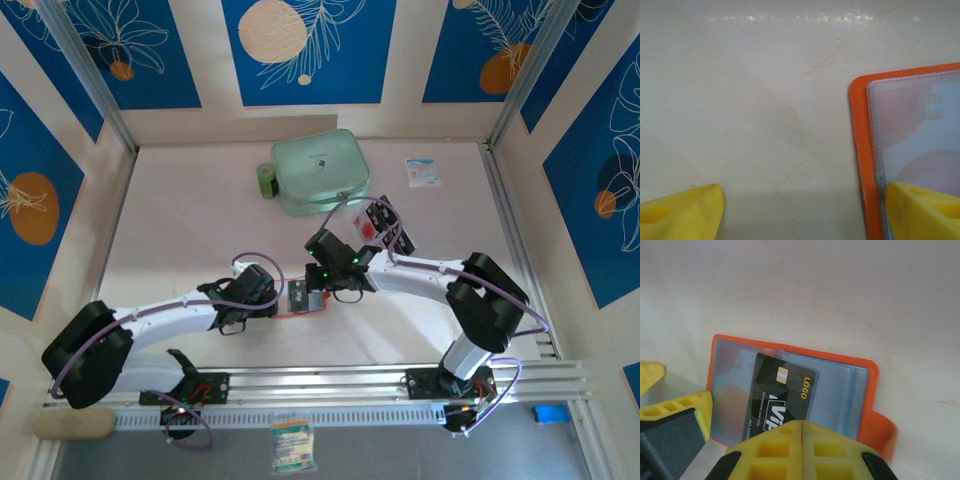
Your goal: Put the credit cards into the card holder
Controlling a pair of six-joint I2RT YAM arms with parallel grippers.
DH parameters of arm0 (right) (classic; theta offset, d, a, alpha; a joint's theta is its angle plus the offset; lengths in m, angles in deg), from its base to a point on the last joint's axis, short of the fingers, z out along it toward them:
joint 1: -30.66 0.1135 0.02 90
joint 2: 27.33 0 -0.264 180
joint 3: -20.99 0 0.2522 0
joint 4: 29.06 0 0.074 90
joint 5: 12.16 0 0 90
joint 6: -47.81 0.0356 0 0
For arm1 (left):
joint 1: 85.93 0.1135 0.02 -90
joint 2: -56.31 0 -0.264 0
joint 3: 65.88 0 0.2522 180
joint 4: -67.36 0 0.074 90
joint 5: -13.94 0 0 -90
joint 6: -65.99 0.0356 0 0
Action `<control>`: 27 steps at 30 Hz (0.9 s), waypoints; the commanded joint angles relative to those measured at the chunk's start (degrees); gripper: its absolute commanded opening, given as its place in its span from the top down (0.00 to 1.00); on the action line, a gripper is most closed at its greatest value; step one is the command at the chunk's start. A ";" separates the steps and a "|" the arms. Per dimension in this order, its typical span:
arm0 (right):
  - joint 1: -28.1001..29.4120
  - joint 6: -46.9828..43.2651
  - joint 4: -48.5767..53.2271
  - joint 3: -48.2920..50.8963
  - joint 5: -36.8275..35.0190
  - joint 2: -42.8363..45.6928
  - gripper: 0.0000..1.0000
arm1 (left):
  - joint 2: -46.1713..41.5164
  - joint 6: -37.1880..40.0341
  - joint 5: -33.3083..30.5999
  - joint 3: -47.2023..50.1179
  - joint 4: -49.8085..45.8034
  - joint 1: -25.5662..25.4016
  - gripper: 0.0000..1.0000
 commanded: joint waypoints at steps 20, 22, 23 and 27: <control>2.35 -0.51 0.11 -8.78 4.47 -14.16 1.00 | 0.26 0.31 -0.28 1.25 0.47 0.80 0.16; 2.74 -0.42 0.16 -9.17 4.56 -14.62 1.00 | 0.17 0.31 -0.22 1.27 0.41 0.82 0.17; 2.92 -0.37 0.05 -9.34 4.56 -14.77 1.00 | 0.23 0.28 -0.21 1.31 0.42 0.77 0.16; 3.19 -0.25 0.37 -9.94 4.91 -14.18 1.00 | 0.35 0.31 -0.24 1.27 0.44 0.79 0.16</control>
